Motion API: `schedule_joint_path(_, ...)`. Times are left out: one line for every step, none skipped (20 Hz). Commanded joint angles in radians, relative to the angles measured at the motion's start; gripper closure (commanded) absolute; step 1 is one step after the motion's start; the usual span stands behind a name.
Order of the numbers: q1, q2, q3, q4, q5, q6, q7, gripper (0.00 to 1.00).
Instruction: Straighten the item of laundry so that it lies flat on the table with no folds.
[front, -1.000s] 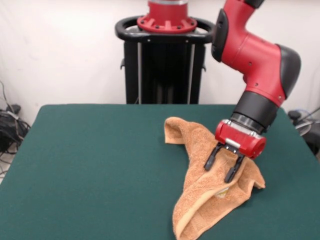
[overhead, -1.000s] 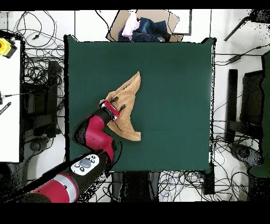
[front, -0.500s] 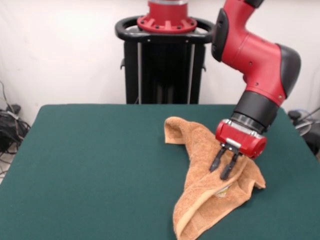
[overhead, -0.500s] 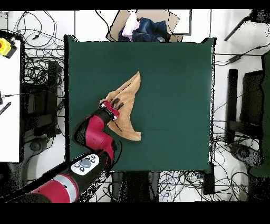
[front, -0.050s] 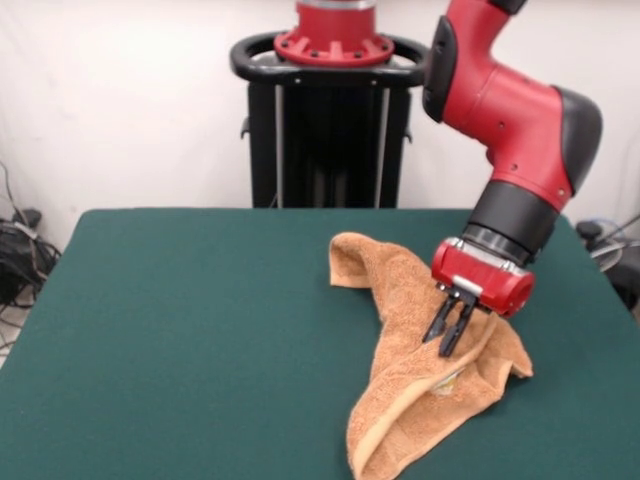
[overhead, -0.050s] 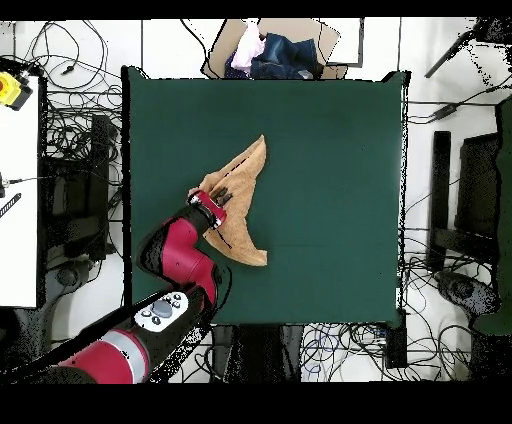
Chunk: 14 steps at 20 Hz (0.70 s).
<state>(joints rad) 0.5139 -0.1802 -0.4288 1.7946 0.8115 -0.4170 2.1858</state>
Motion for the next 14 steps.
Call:
schedule_joint_path(-0.024, -0.053, 0.137, -0.022, -0.039, 0.041, 0.196, 1.0)
schedule_joint_path(-0.023, -0.07, 0.135, -0.01, -0.043, 0.053, 0.193, 1.0)
schedule_joint_path(-0.016, -0.088, 0.131, 0.005, -0.043, 0.068, 0.19, 1.0)
schedule_joint_path(-0.013, -0.11, 0.127, 0.022, -0.049, 0.084, 0.184, 1.0)
schedule_joint_path(-0.015, -0.134, 0.124, 0.038, -0.061, 0.099, 0.179, 1.0)
schedule_joint_path(-0.021, -0.16, 0.124, 0.055, -0.079, 0.112, 0.174, 1.0)
schedule_joint_path(-0.027, -0.187, 0.123, 0.072, -0.097, 0.126, 0.169, 1.0)
schedule_joint_path(-0.037, -0.218, 0.122, 0.091, -0.119, 0.141, 0.162, 1.0)
schedule_joint_path(-0.048, -0.242, 0.125, 0.106, -0.14, 0.148, 0.159, 1.0)
schedule_joint_path(-0.059, -0.258, 0.128, 0.117, -0.16, 0.153, 0.157, 1.0)
schedule_joint_path(-0.069, -0.276, 0.132, 0.128, -0.18, 0.157, 0.158, 1.0)
schedule_joint_path(-0.079, -0.292, 0.135, 0.138, -0.198, 0.16, 0.159, 1.0)
schedule_joint_path(-0.088, -0.307, 0.137, 0.149, -0.216, 0.162, 0.16, 1.0)
schedule_joint_path(-0.096, -0.322, 0.137, 0.159, -0.233, 0.167, 0.159, 1.0)
